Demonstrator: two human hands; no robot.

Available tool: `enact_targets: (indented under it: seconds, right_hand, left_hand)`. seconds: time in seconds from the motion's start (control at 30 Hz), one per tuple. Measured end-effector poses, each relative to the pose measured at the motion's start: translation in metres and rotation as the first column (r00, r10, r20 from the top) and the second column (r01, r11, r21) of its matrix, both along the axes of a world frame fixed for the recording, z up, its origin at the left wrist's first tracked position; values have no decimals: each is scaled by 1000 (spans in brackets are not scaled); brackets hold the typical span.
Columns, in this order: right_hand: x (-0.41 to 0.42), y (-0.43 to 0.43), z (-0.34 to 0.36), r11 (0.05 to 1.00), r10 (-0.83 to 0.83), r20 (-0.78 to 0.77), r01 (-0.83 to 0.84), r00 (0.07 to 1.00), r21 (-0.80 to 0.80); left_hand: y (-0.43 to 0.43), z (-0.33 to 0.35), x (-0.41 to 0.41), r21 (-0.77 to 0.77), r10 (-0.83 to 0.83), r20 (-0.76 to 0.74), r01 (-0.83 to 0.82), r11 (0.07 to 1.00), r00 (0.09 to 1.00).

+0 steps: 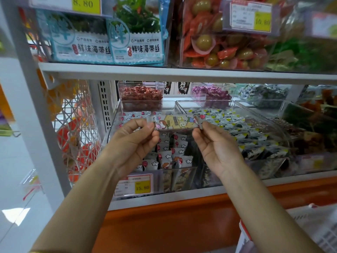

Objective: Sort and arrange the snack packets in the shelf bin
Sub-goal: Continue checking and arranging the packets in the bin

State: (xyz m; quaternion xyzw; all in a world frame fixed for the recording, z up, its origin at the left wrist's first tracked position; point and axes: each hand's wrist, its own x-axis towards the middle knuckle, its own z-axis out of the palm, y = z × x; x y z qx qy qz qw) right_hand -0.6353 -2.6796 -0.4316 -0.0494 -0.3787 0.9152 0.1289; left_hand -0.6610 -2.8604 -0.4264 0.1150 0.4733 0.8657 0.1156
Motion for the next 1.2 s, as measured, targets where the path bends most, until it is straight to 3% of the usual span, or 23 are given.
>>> enact_targets:
  seconds: [0.17, 0.37, 0.53, 0.67, 0.8, 1.0, 1.2]
  right_hand:
    - [1, 0, 1, 999, 5, -52, -2, 999, 48]
    - [3, 0, 0, 972, -1, -131, 32, 991, 233]
    - [2, 1, -2, 897, -54, -165, 120, 985, 426]
    - [1, 1, -6, 784, -104, -190, 198, 976, 588]
    - [-2, 5, -8, 753, -114, -216, 226, 970, 619]
    - [-2, 5, -10, 682, -29, -237, 192, 971, 705]
    - [0, 6, -6, 519, -122, -281, 302, 952, 800]
  left_hand:
    - [-2, -1, -1, 10, 24, 71, -24, 1000, 997]
    - [-5, -1, -2, 4, 73, 121, -74, 997, 990]
    - [-3, -4, -1, -201, 151, -90, -167, 965, 984]
    - [-3, -3, 3, -447, 174, -399, -357, 820, 900]
    - [-1, -1, 9, -504, 99, -384, -299, 810, 918]
    - [0, -2, 8, -522, 193, -399, -395, 756, 896]
    - [0, -2, 9, -566, 70, -461, -353, 745, 885]
